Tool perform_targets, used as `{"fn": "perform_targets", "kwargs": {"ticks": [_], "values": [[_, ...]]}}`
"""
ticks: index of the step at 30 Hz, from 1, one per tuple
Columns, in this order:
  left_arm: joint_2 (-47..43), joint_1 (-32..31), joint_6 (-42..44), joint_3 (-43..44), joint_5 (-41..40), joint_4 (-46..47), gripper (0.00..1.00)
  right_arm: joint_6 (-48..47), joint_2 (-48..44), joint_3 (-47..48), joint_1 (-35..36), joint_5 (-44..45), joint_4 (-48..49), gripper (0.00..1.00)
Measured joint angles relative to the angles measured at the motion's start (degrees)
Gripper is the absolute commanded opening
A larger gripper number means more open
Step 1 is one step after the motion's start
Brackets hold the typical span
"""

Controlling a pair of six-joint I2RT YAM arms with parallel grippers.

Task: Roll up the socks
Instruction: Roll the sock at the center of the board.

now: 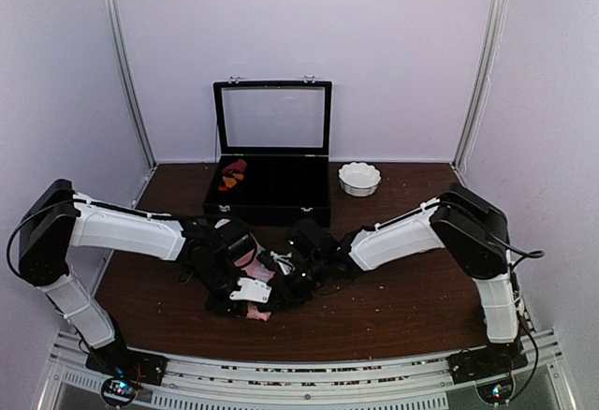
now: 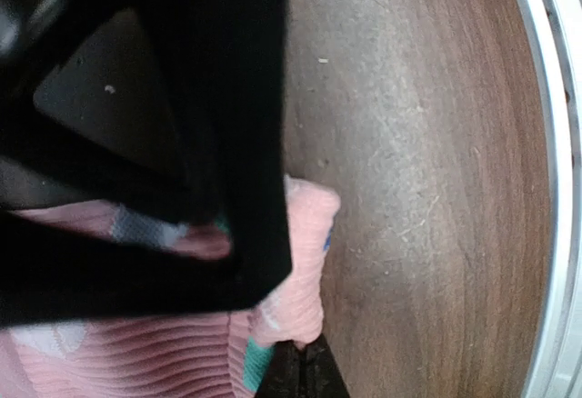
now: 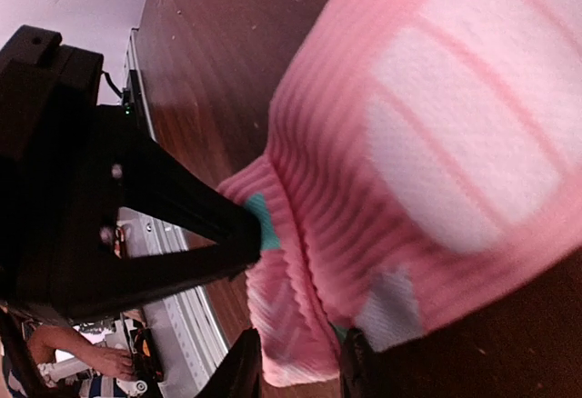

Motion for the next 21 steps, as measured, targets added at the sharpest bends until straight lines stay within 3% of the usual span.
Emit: {"fn": "perform_targets", "kwargs": {"ticks": [17, 18, 19, 20, 21], "values": [[11.17, 10.08, -4.46, 11.21, 15.45, -12.9, 0.04, -11.72, -18.56, -24.41, 0.61, 14.43, 3.78, 0.33], [12.0, 10.49, -4.52, 12.0, 16.2, -13.79, 0.04, -12.83, -19.87, -25.46, 1.11, 16.55, 3.52, 0.38], [12.83, 10.84, -4.66, 12.83, 16.85, -14.78, 0.04, -14.32, -21.46, -26.29, 2.08, 19.61, 2.73, 0.52], [13.64, 11.19, -4.7, 13.66, 17.44, -15.82, 0.04, -16.37, -23.5, -26.67, 3.74, 23.47, 0.94, 0.86], [14.67, 11.56, -4.74, 14.71, 18.05, -16.98, 0.04, -18.23, -25.09, -26.45, 5.49, 26.86, -0.48, 0.98]]}}
